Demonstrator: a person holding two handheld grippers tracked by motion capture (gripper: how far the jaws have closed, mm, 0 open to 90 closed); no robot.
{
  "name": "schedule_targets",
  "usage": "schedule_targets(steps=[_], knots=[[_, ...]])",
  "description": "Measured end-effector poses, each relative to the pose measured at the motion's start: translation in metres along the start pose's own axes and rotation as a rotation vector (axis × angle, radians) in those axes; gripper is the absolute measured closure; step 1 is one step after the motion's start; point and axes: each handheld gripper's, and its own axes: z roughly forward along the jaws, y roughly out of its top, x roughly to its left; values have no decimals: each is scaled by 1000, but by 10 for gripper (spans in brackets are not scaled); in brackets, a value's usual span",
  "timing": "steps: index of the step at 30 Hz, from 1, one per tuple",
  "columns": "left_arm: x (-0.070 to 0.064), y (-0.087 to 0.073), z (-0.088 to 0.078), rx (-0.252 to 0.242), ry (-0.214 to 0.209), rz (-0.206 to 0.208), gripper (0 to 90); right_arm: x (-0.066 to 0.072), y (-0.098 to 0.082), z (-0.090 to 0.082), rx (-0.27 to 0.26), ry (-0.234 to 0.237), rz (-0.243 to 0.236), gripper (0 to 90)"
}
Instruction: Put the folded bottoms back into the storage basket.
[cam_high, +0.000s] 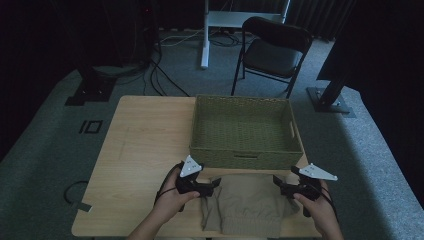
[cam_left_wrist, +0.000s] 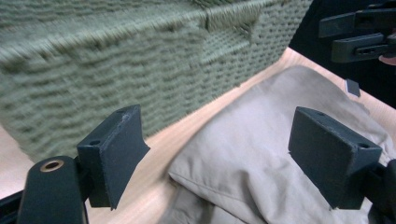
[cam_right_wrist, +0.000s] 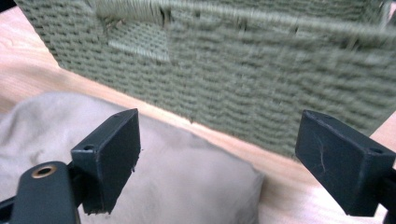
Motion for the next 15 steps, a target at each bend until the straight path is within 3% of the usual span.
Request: schedule_targets(steps=[7, 15], knots=[[-6, -22, 16, 60, -20, -11, 192, 1, -18, 10, 37, -7, 17, 136], [-12, -36, 27, 101, -25, -25, 173, 2, -36, 16, 78, -15, 37, 136]])
